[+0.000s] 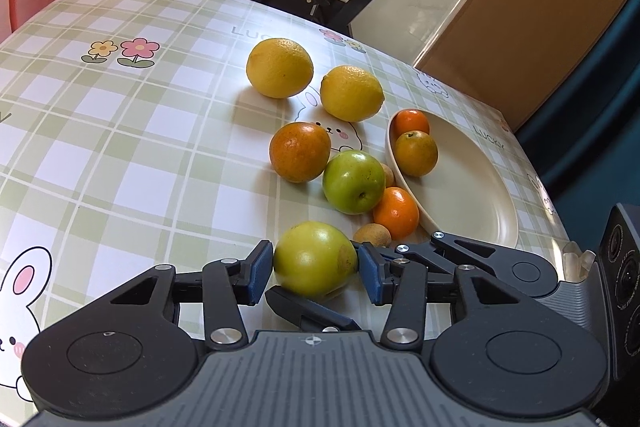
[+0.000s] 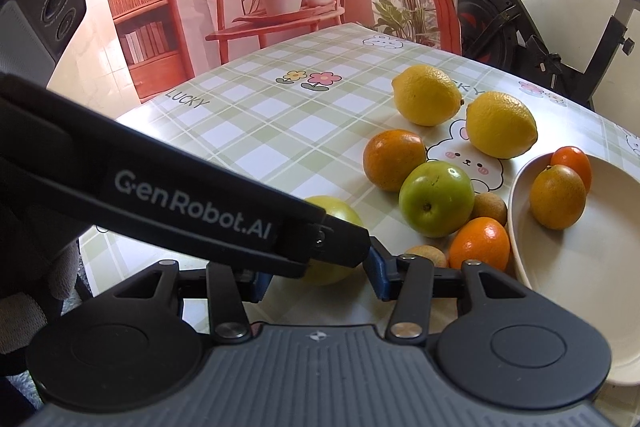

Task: Organize fruits
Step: 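Close the left gripper on the yellow-green apple, then carry the yellow-green apple onto the cream plate and open the left gripper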

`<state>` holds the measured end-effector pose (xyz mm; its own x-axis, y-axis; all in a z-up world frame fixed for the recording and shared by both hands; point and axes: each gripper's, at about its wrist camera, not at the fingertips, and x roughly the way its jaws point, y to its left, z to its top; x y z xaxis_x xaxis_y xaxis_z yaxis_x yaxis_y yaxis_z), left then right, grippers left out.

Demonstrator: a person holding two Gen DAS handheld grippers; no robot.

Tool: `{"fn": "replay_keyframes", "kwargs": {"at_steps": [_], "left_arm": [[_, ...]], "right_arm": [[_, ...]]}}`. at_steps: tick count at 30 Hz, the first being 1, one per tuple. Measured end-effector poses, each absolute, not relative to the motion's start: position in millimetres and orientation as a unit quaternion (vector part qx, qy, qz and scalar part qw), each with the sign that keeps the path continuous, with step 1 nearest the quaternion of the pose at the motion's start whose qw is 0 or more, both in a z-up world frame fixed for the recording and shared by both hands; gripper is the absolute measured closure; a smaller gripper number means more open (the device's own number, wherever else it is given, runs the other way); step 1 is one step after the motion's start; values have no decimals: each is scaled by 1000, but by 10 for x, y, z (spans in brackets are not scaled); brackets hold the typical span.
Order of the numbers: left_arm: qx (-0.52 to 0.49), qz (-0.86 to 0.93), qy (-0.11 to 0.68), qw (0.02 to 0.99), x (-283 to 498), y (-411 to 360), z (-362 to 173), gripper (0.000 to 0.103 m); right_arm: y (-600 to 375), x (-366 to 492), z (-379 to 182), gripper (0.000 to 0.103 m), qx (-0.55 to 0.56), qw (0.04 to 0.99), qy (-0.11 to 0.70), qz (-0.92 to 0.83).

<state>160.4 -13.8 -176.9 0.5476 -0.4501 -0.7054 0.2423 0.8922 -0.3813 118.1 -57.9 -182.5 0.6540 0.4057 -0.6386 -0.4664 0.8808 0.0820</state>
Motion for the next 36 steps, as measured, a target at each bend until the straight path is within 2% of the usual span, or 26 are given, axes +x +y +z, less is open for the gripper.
{"fn": "replay_keyframes", "kwargs": {"at_steps": [11, 20, 29, 36], "left_arm": [[-80, -219, 397, 888, 1588, -319, -1518, 54], [-67, -261, 387, 882, 1810, -758, -1340, 54], [-43, -296, 396, 868, 2048, -1329, -1475, 55], [-13, -279, 413, 867, 2194, -1477, -1632, 55]], "right_arm": [[-723, 1068, -1666, 54, -17, 927, 302, 220], [-1077, 1053, -1483, 54, 23, 947, 274, 165], [-1647, 1087, -1485, 54, 73, 951, 281, 105], [-1719, 1215, -1626, 54, 55, 945, 305, 100]]}}
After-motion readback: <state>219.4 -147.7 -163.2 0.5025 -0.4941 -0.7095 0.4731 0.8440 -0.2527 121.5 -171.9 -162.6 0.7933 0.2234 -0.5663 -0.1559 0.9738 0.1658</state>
